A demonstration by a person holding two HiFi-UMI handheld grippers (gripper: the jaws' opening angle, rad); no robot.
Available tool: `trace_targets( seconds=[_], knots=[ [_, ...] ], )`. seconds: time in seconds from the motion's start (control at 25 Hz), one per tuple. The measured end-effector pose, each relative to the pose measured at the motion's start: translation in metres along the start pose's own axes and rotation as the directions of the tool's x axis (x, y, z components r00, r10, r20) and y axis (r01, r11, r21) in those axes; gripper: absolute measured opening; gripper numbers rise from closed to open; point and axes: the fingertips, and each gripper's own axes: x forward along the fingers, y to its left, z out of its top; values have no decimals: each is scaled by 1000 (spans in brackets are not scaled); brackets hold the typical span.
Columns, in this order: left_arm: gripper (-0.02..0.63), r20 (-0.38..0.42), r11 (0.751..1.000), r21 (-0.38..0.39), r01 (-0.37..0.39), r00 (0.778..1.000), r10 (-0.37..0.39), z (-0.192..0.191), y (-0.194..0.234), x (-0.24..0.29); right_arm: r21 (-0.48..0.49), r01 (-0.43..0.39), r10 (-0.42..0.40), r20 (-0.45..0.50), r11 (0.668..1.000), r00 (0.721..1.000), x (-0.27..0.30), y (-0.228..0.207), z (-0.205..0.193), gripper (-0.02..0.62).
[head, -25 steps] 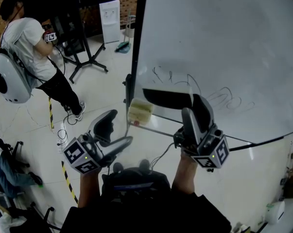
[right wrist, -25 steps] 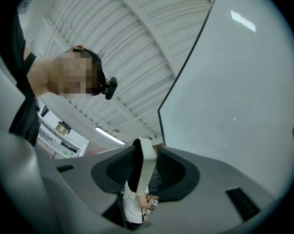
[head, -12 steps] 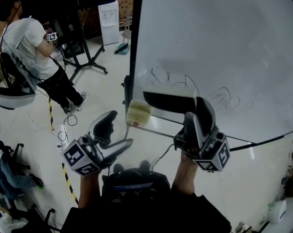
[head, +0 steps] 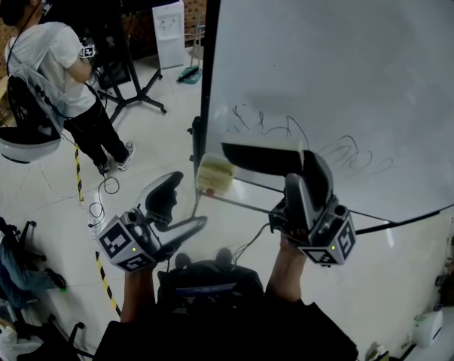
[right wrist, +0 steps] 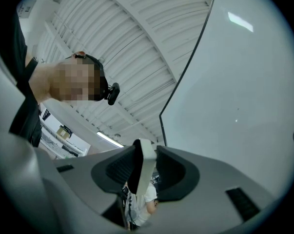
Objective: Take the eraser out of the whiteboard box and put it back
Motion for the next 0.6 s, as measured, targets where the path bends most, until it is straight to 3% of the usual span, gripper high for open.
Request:
trace_targets(
  seconds=[0.4, 0.6],
  knots=[
    [414, -4, 1000, -18, -9, 1000, 9, -4, 4, -1, 2, 4, -4, -48, 1000, 999, -1, -6, -16, 156],
    [414, -6, 999, -37, -28, 1000, 28, -7, 8, -5, -44, 0, -7, -160, 999, 987, -1, -12, -48, 156]
  ],
)
